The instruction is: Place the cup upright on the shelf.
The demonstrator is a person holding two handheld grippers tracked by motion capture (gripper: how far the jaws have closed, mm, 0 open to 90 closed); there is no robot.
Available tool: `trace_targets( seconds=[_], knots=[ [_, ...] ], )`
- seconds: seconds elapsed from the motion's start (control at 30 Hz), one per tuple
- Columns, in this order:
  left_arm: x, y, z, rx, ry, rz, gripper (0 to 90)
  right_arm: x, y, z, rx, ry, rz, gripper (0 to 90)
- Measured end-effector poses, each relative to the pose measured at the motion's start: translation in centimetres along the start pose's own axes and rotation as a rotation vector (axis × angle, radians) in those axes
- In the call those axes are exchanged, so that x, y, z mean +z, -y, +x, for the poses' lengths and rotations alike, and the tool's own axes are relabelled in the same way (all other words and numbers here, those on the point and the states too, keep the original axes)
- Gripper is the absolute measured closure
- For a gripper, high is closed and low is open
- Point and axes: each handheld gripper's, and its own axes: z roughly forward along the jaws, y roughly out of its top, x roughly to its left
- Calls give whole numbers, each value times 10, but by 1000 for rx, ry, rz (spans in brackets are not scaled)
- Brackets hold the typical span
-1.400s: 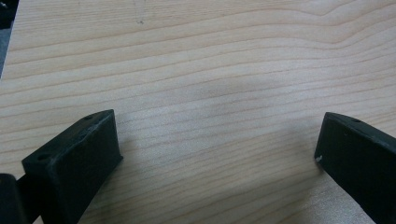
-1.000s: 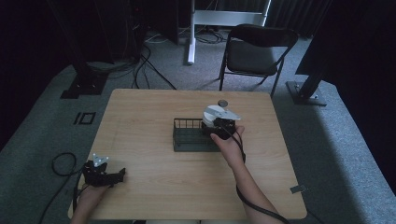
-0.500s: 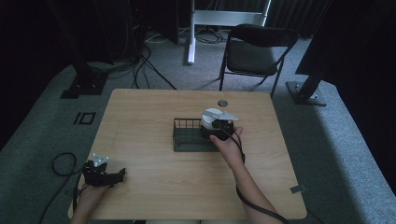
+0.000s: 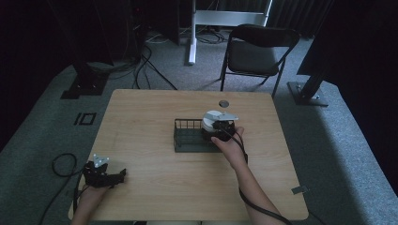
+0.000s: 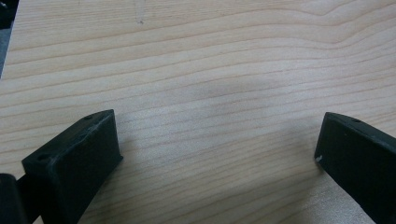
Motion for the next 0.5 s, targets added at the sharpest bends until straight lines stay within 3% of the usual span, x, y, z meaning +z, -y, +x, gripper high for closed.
trace_targets(
  seconds=[0.27, 0.5],
  knots=[
    [0, 0, 0, 0, 0, 0, 1, -6, 5, 3, -14, 1, -30, 152],
    [0, 0, 0, 0, 0, 0, 1, -12, 8, -1, 12, -18, -44, 126]
  ],
)
